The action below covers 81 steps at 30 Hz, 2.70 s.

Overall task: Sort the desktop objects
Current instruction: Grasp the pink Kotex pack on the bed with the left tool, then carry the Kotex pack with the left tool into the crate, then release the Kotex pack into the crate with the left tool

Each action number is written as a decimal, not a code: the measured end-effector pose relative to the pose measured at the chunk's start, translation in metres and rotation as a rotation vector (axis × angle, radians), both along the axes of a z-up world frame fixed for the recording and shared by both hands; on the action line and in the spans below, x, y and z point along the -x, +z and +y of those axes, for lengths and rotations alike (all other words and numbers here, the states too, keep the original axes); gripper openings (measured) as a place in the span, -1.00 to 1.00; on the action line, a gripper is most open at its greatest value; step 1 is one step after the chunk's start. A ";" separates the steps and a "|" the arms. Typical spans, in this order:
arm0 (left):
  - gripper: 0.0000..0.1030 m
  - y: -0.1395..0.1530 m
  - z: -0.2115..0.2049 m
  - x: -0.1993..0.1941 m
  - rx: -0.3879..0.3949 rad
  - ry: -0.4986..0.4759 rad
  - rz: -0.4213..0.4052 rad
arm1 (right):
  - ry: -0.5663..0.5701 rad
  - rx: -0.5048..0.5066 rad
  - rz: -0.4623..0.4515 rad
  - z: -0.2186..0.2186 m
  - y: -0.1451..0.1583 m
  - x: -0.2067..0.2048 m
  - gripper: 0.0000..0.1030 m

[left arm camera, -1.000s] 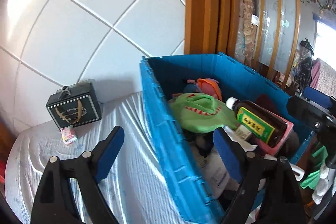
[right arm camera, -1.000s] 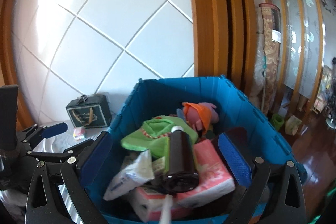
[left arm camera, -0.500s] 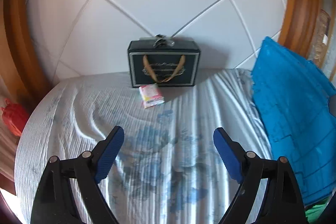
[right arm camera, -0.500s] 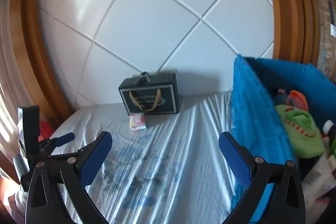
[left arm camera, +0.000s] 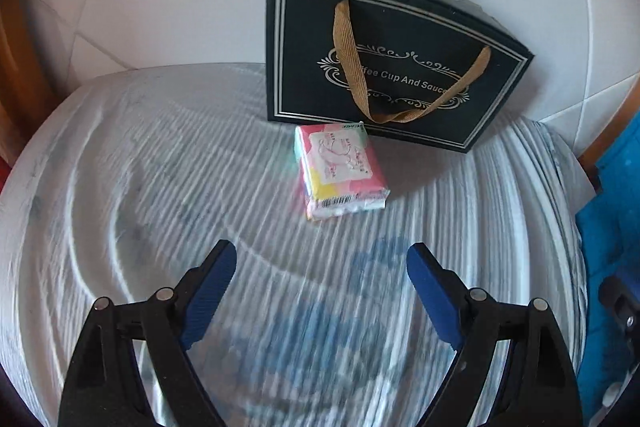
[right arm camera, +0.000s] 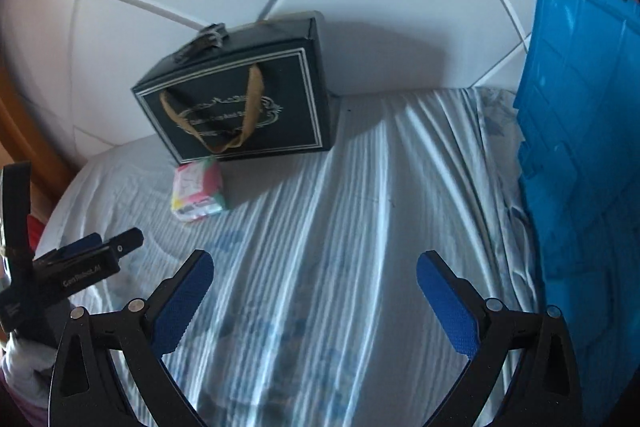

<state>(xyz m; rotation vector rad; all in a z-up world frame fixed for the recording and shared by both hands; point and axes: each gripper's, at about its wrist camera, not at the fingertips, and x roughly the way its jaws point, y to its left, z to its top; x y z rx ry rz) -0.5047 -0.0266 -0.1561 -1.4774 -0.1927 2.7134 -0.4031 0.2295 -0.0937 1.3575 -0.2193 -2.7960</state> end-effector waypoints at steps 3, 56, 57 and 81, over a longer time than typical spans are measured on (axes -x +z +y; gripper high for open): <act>0.70 -0.030 0.020 0.046 0.014 -0.002 -0.016 | -0.047 -0.008 -0.019 0.016 -0.032 0.025 1.00; 0.32 0.249 0.401 -0.418 -0.001 -0.533 0.451 | -0.343 -0.309 0.415 0.275 0.210 -0.400 1.00; 0.33 0.244 0.411 -0.418 0.011 -0.528 0.438 | -0.338 -0.300 0.400 0.287 0.205 -0.400 1.00; 0.75 0.255 0.416 -0.496 0.093 -0.347 0.475 | -0.243 -0.178 0.399 0.351 0.186 -0.455 1.00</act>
